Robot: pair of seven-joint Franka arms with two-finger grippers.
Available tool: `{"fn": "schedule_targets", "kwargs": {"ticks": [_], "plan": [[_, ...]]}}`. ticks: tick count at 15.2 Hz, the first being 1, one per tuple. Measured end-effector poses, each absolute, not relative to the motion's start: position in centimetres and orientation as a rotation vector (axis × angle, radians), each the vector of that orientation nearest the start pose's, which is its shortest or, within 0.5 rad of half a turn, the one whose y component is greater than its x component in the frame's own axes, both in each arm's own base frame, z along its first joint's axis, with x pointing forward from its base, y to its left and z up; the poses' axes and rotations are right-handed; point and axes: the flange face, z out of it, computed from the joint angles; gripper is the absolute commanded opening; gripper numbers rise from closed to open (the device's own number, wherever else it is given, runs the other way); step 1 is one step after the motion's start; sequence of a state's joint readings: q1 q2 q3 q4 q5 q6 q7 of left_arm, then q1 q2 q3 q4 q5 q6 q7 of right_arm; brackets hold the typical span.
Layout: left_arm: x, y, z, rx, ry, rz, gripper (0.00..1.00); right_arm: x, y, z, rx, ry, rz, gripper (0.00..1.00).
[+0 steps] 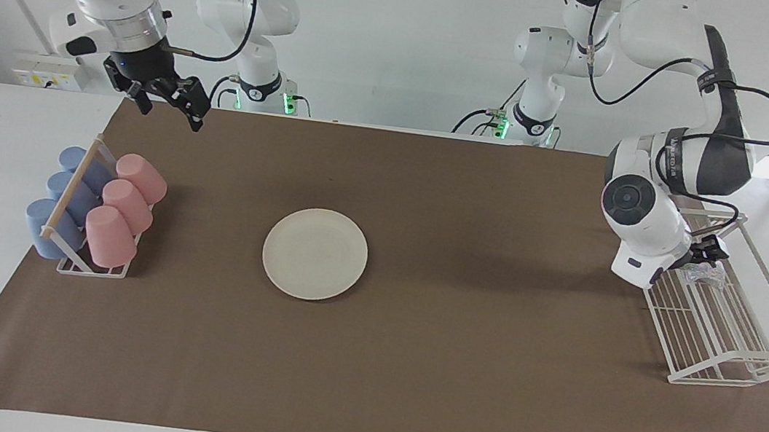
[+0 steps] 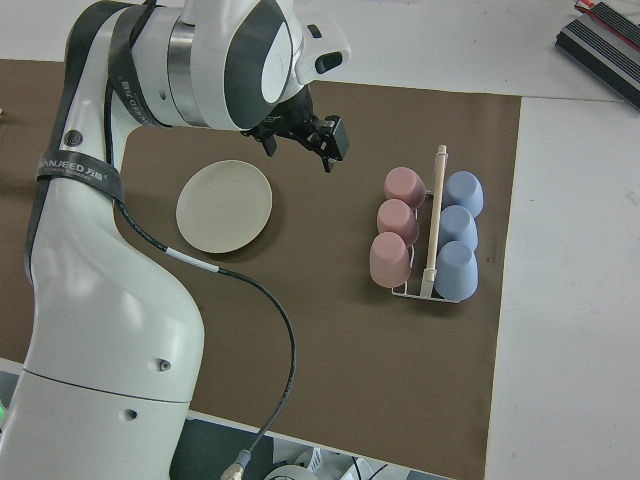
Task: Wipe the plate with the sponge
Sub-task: 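Grasp the clear sponge in the rack with the left gripper while the right gripper rises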
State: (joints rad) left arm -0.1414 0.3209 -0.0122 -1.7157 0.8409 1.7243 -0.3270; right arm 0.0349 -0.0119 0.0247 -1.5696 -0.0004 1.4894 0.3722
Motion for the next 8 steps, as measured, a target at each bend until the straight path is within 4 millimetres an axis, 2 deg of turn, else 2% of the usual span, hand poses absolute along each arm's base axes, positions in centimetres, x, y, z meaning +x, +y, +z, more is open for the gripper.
{"fn": "schedule_targets", "kwargs": {"ticks": [3,8], "plan": [[62.8,-3.2,39.5,-2.271,0.142,0.128,1.00,54.0,4.4,62.5,-3.100,0.608,0.103,1.00],[62.8,-2.7,39.7,-2.219,0.149,0.132,0.99,53.9,5.8,62.5,-3.093,0.658,0.098,1.00]]}}
